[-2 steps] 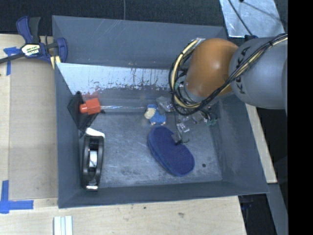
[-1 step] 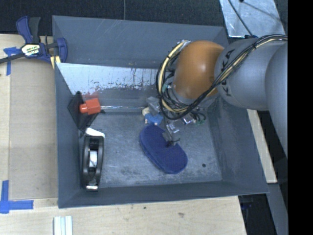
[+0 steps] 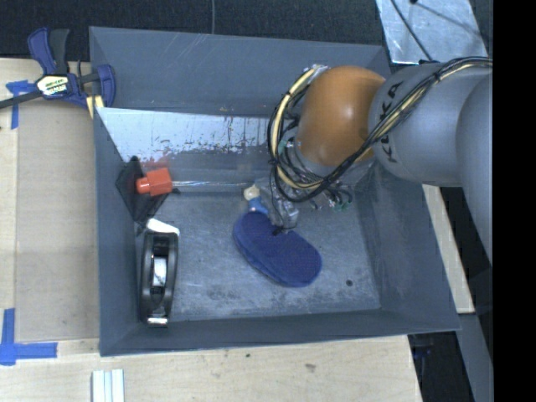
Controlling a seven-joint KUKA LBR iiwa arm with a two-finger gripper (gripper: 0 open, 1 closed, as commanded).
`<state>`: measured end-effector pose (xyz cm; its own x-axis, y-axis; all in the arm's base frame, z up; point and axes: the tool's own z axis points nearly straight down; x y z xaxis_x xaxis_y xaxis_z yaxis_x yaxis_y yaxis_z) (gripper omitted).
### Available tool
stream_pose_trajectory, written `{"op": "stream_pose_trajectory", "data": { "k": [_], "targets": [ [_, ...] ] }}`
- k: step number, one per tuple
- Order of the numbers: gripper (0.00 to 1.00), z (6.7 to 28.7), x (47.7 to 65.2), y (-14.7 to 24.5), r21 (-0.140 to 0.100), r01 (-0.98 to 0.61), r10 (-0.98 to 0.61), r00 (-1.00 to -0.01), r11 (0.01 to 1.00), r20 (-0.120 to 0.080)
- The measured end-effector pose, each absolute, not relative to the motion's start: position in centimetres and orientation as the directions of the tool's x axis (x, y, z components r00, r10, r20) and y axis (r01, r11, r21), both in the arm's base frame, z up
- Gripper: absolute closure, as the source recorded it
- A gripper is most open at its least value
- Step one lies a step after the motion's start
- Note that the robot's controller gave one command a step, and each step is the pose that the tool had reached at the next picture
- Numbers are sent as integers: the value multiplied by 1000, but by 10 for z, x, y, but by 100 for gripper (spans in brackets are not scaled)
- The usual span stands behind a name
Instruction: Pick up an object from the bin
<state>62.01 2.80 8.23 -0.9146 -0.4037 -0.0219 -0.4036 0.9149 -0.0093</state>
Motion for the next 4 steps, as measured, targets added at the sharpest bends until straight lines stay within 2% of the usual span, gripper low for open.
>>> {"op": "stream_pose_trajectory", "data": {
  "k": [1,2,3,4],
  "targets": [
    [100,181,554,36,-5,-753,-753,-658,658,-6],
    [100,135,550,23,3,-970,-970,-242,242,0],
    [0,136,551,24,1,-970,-970,-245,245,0],
    [0,94,506,35,5,-978,-978,-210,210,0]
  ]
}}
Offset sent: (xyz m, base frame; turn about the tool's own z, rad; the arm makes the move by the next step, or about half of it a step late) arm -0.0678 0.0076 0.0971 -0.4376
